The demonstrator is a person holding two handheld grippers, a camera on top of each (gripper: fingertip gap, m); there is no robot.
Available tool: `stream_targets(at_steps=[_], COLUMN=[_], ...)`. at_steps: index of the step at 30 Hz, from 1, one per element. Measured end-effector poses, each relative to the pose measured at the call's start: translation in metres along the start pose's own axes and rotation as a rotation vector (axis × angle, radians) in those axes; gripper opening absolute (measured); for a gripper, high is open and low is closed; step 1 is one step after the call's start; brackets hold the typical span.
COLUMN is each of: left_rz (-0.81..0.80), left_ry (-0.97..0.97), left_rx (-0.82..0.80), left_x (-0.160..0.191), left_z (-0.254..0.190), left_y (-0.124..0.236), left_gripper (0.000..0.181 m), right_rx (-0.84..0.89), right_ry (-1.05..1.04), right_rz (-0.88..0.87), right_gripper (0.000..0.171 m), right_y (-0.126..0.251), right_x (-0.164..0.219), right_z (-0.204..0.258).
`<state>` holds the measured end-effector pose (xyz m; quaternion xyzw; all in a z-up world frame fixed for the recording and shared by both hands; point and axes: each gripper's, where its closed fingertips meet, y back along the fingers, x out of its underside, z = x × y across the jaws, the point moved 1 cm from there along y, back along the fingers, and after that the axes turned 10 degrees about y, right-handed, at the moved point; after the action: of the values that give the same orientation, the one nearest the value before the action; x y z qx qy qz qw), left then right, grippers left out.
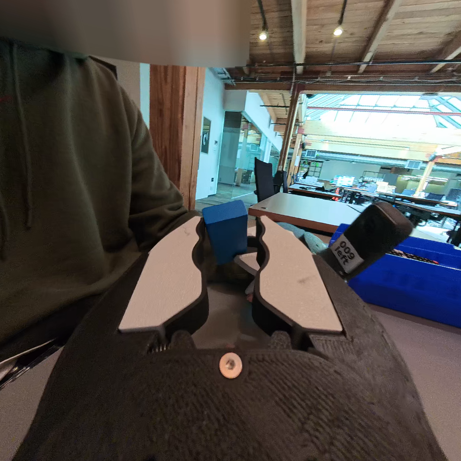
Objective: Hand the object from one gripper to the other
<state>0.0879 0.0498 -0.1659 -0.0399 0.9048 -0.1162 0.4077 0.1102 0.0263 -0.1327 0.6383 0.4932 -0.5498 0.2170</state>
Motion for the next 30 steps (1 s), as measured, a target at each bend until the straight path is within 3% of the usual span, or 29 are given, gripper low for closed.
stream_targets(at_steps=[5,9,12,15,18,20,24,30], left_rz=[-0.033,-0.287,-0.43,-0.488,-0.432,-0.387,-0.261,-0.226], left_ry=[-0.023,-0.239,-0.477,-0.675,-0.703,-0.709,-0.698,-0.696], left_rx=[-0.018,-0.311,-0.678,-1.028,-1.238,-1.355,-1.472,-1.473], left_x=[-0.004,-0.04,-0.064,-0.075,-0.074,-0.072,-0.064,-0.062], left_z=[0.002,0.019,0.035,0.042,0.055,0.063,0.079,0.083], left_y=[0.002,0.023,0.058,0.091,0.108,0.115,0.12,0.115], left_gripper=[0.015,0.022,0.035,0.04,0.041,0.041,0.041,0.041], right_rx=[-0.018,0.193,0.576,1.065,1.569,1.746,1.771,1.718], right_ry=[0.04,0.078,0.138,0.238,0.307,0.248,0.103,0.036], right_rz=[0.037,0.063,0.128,0.333,0.578,0.631,0.768,0.881], right_gripper=[0.032,0.032,0.032,0.031,0.032,0.032,0.032,0.032], right_y=[-0.002,0.011,0.053,0.136,0.239,0.286,0.318,0.318], right_x=[0.001,-0.008,-0.023,-0.036,-0.052,-0.052,-0.017,0.017], right_z=[0.001,-0.029,-0.075,-0.11,-0.107,-0.095,-0.093,-0.096])
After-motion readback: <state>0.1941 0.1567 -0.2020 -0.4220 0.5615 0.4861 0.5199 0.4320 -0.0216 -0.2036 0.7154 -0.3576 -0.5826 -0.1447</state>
